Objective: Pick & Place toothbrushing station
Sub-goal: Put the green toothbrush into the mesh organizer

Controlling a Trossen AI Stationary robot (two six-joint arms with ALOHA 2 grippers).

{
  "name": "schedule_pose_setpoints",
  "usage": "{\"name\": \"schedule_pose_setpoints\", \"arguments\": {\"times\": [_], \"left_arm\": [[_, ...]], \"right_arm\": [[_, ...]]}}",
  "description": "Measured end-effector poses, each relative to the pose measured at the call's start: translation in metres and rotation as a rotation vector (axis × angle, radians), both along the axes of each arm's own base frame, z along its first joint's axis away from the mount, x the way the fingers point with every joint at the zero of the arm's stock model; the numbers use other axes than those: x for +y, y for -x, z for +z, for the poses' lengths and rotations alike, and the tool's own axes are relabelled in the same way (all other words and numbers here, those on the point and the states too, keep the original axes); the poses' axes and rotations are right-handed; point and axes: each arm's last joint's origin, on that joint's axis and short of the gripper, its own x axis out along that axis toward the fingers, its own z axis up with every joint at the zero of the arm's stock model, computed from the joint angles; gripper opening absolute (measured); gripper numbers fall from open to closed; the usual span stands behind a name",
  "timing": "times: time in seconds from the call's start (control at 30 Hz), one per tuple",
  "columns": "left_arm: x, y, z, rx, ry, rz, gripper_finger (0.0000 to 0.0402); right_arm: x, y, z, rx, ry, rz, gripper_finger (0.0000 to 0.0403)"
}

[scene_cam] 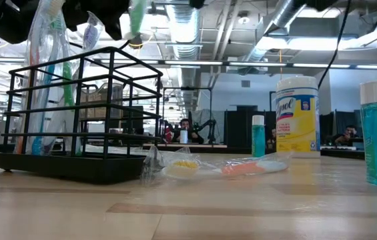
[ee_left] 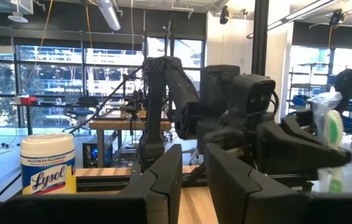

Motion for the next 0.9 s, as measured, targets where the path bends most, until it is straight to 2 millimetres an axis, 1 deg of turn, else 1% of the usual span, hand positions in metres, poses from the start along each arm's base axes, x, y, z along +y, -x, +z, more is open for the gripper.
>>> {"name": "schedule_pose_setpoints", "arguments": {"times": [0.17,0.23,0.9], "left_arm": [[0.0,0.0,0.0,0.001,0.0,0.0,0.0067],[0.0,0.0,0.0,0.0,0.0,0.0,0.0067],[0.0,0.0,0.0,0.001,0.0,0.0,0.0067]], "right_arm": [[-0.001,-0.015,-0.007,0.013,-0.012,-0.009,0.0003],[0.0,-0.017,-0.011,0.029,-0.012,0.005,0.0003],[0.009,-0.014,-0.011,0.027,0.06,0.031,0.0004]]}}
